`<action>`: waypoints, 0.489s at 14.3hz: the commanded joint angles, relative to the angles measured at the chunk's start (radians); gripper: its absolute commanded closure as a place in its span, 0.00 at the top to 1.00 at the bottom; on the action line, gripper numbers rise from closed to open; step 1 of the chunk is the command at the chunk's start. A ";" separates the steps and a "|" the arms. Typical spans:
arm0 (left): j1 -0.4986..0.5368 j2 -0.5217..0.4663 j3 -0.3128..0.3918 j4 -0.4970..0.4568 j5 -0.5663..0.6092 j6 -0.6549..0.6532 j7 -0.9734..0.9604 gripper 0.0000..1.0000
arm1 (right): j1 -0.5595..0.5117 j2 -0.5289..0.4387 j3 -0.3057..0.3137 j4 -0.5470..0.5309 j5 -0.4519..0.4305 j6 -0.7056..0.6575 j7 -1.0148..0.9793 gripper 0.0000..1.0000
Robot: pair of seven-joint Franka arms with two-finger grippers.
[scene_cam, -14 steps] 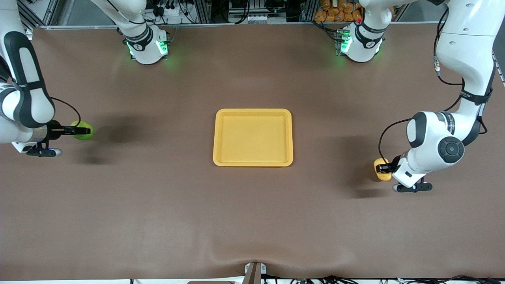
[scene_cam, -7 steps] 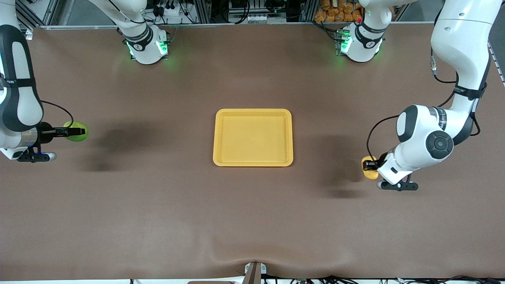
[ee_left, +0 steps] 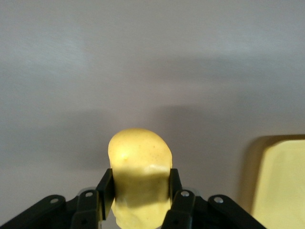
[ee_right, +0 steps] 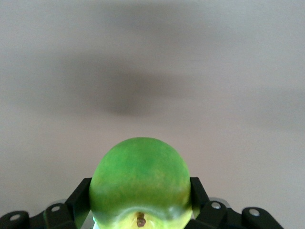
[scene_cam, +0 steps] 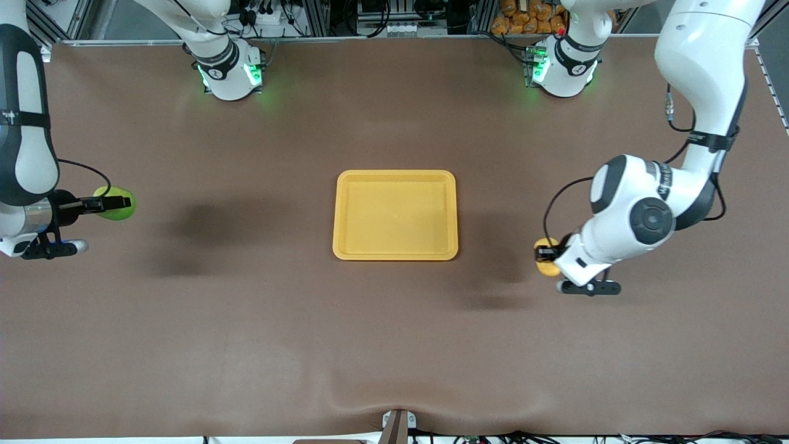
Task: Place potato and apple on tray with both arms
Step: 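Lift the potato with the left gripper and carry it over the tray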
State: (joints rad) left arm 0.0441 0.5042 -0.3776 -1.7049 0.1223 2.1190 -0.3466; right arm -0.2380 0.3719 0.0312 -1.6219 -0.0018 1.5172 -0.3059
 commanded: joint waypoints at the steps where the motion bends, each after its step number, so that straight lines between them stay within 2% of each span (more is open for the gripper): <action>1: -0.081 -0.007 0.003 0.060 0.020 -0.091 -0.110 0.00 | 0.060 -0.013 -0.004 0.056 0.006 -0.067 0.008 0.00; 5: -0.203 0.007 0.005 0.079 0.022 -0.100 -0.235 0.00 | 0.134 -0.027 -0.002 0.070 0.009 -0.088 0.074 0.00; 7: -0.231 0.020 0.003 0.080 0.019 -0.100 -0.300 0.00 | 0.166 -0.034 -0.004 0.070 0.037 -0.092 0.106 0.00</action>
State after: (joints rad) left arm -0.1637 0.5052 -0.3785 -1.6455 0.1224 2.0393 -0.5886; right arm -0.0969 0.3638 0.0336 -1.5527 0.0086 1.4450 -0.2370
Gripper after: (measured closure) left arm 0.511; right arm 0.141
